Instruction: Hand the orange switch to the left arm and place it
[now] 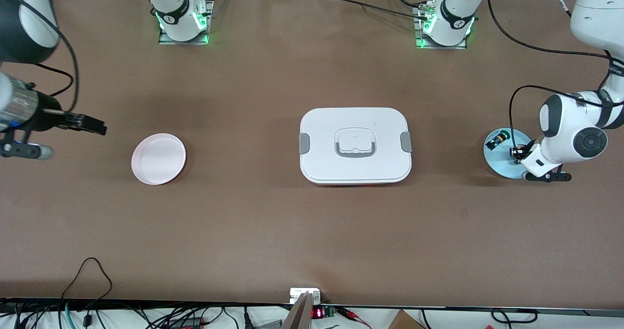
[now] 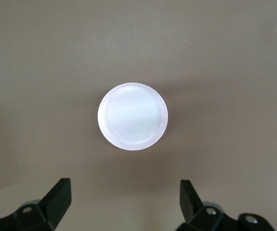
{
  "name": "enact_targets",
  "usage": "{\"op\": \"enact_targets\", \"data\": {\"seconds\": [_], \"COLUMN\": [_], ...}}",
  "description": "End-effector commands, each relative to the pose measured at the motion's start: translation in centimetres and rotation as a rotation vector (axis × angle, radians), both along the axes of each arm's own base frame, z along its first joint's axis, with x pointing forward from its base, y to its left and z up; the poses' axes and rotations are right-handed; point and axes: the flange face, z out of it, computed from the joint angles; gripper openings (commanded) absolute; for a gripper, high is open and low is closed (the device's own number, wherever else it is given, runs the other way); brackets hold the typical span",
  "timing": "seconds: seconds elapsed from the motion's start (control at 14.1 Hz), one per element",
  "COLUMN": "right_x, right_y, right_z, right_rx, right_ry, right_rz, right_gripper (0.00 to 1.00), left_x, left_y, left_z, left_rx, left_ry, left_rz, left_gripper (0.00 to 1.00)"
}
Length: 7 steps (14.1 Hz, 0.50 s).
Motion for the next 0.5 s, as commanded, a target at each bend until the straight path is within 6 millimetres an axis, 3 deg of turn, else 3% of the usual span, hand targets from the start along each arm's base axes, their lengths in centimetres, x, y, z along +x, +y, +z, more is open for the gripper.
{"op": "enact_targets", "data": {"seconds": [0.0,0.21,0.43], "right_x": [-0.8,-1.5,-3.5], "right_y": [-1.1,-1.1,-1.0], "right_z": [1.6,-0.1,-1.9], "right_rx": [-0.060,-0.064,-0.062], "right_ry": [-0.003,0.029,-0.055], "right_rz": [0.091,0.135,0.148], "right_gripper": [1.00,1.00,1.00], "left_x": [1.8,3.6,5.8], "left_y": [0.4,-0.1,-4.3], "left_z": [3.2,8.8,16.8], "left_rx": [0.036,0.049,-0.043], "left_ry": [-0.043,-0.044,-0.091], "left_rz": [-0.028,-0.011,0.039], "left_gripper": [1.00,1.00,1.00]}}
